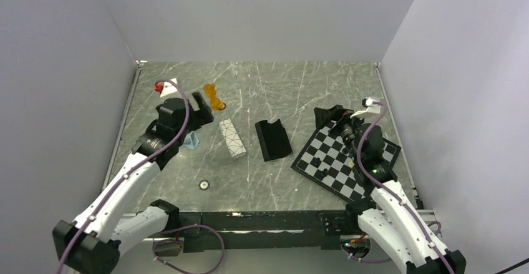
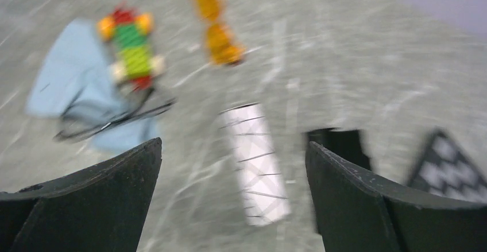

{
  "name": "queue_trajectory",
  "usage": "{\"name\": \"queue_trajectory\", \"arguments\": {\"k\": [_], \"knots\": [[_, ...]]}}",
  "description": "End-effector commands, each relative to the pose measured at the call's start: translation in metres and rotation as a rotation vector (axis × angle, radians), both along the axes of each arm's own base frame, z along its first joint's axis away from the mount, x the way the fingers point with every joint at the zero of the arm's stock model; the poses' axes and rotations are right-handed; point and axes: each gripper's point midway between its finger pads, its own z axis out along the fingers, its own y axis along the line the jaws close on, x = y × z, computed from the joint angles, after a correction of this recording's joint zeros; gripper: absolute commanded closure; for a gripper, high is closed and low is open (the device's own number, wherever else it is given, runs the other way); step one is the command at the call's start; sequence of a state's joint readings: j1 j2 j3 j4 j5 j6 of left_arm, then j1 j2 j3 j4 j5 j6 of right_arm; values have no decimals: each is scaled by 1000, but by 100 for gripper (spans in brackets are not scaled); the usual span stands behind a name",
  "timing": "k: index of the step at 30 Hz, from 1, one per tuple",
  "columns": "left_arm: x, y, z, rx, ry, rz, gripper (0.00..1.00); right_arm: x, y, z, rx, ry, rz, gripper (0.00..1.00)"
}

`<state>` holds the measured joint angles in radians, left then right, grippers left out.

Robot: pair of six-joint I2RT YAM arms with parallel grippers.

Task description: Organize the sunglasses

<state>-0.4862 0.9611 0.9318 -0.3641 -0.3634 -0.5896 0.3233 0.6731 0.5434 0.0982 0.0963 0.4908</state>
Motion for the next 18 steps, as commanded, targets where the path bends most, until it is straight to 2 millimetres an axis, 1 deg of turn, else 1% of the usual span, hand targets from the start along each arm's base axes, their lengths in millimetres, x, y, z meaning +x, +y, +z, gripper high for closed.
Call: {"name": "queue_trajectory", "arguments": {"k": [1,3,4,5,8,10,12,13,14,15,18], "knots": [[-10,59,-89,18,237,177,1,7,-3,-22,-10,54,-28,0],[-4,66,-106,-32,267,174,2,13,0,-32,-32,104,-25,0],[-1,64,-115,-65,289,158,5,14,1,-38,-46,139,-21,0],[3,69,-124,-78,305,173,8,16,2,-44,-62,167,-14,0],[9,78,-152,-105,395,196,16,21,4,-50,-89,206,-6,0],[12,83,-167,-95,454,216,21,22,4,-55,-92,220,-12,0],[16,82,-181,-91,506,200,31,22,3,-60,-93,230,-20,0],[18,79,-183,-98,512,185,33,22,2,-61,-92,232,-25,0],[21,76,-187,-103,521,172,39,22,2,-61,-91,234,-27,0],[23,75,-191,-105,530,168,43,22,2,-62,-92,237,-25,0],[24,81,-202,-86,566,202,62,22,0,-58,-98,224,-34,0]]}}
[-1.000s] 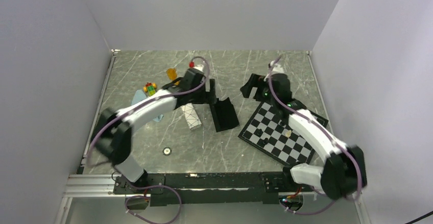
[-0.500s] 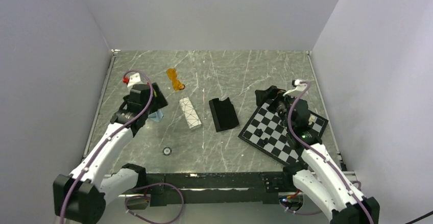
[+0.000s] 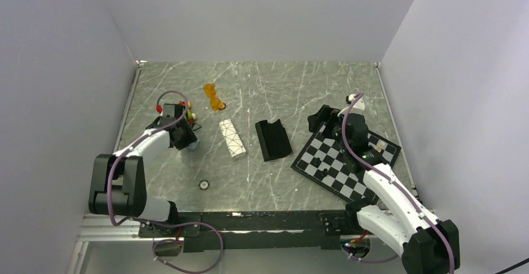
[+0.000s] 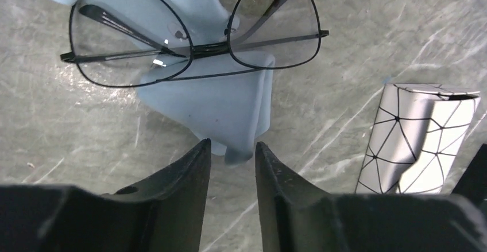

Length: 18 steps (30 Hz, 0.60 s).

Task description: Organize the sunglasses

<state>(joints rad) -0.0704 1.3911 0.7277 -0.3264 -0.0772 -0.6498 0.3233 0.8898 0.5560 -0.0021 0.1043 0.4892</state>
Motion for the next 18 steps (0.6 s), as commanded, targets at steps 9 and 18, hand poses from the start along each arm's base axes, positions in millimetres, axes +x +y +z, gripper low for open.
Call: {"name": "queue_trajectory", "arguments": {"k": [9,18], "knots": [[29,12,40,60,-127,14,100,5,0,29,6,-73,-1,0],[8,-14,156,-82,-448,-67,100,0,3,36,29,-92,17,0]]}}
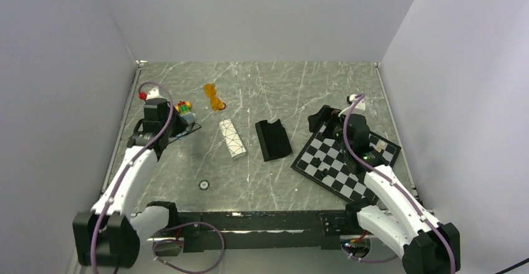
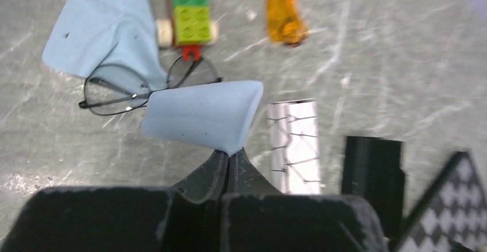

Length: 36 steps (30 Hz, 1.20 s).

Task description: Organize the sunglasses

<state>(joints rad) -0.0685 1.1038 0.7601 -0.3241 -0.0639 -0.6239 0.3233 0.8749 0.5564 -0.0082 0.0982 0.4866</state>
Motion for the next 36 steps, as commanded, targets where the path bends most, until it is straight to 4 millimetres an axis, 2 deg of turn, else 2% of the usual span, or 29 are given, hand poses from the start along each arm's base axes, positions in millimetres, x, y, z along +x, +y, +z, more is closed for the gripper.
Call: {"name": "queue_trajectory", "arguments": {"k": [1,3,5,8,11,14,17,21,24,31,36], "knots": [[-11,-13,70,-69,-163,-54,100,2,3,33,34,-84,10,0],[-21,-13,98,-82,-227,-52,100,-1,4,38,47,-96,19,0],[-30,-16,114,-99,-260,-67,100,-5,5,37,54,-83,24,0],[-42,-35,125,-177,-279,-148,100,-9,4,33,56,-42,22,0],[-54,-64,122,-298,-251,-258,100,-14,6,24,65,25,24,0],[-69,-101,107,-400,-185,-381,100,-21,4,13,65,102,5,0],[-84,-143,94,-425,-107,-510,100,-28,4,4,69,151,8,0],[-113,-212,100,-439,-31,-767,100,-38,9,2,84,179,44,0],[-136,-253,100,-467,48,-921,100,-45,6,-2,79,200,37,0],[-193,-342,85,-632,228,-1196,100,-52,-4,-14,60,241,-11,0],[-227,-393,60,-720,412,-1313,100,-53,-7,-19,42,253,-22,0]]}}
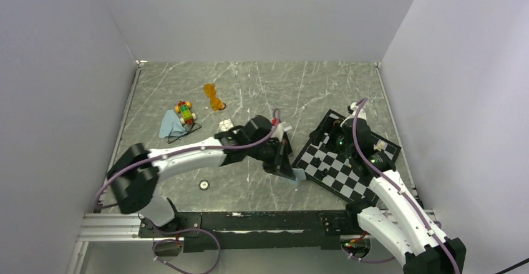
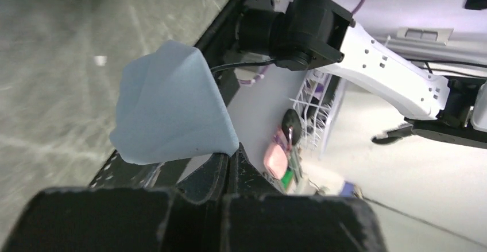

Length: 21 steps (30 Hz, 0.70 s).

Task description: Organize the sunglasses

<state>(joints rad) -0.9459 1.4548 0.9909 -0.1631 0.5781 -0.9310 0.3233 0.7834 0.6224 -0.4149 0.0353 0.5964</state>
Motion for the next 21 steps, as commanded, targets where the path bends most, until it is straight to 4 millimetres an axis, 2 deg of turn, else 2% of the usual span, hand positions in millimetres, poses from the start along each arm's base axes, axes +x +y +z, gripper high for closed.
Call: {"name": "queue_trajectory", "arguments": {"k": [1,4,6,9,11,15,18,21], "knots": [[-33,-50,17,-150,132,-163,100,1,-6,6,-9,-13,-32,0],[-50,-55,1,-160,246,-201,100,3,-6,-1,-10,-1,-39,0],[-57,-50,-15,-164,317,-189,100,4,-4,-5,-12,18,-35,0],[-52,-42,-28,-202,384,-145,100,5,-1,-12,-13,46,-22,0],[-42,-33,-39,-211,421,-99,100,6,1,-16,-14,61,-13,0],[-19,-5,-57,-224,452,24,87,8,3,-22,-32,96,-1,0],[9,32,-77,-173,428,153,80,9,6,-23,-39,97,28,0],[27,74,-103,-39,397,269,47,8,8,-23,-55,91,58,0]]}}
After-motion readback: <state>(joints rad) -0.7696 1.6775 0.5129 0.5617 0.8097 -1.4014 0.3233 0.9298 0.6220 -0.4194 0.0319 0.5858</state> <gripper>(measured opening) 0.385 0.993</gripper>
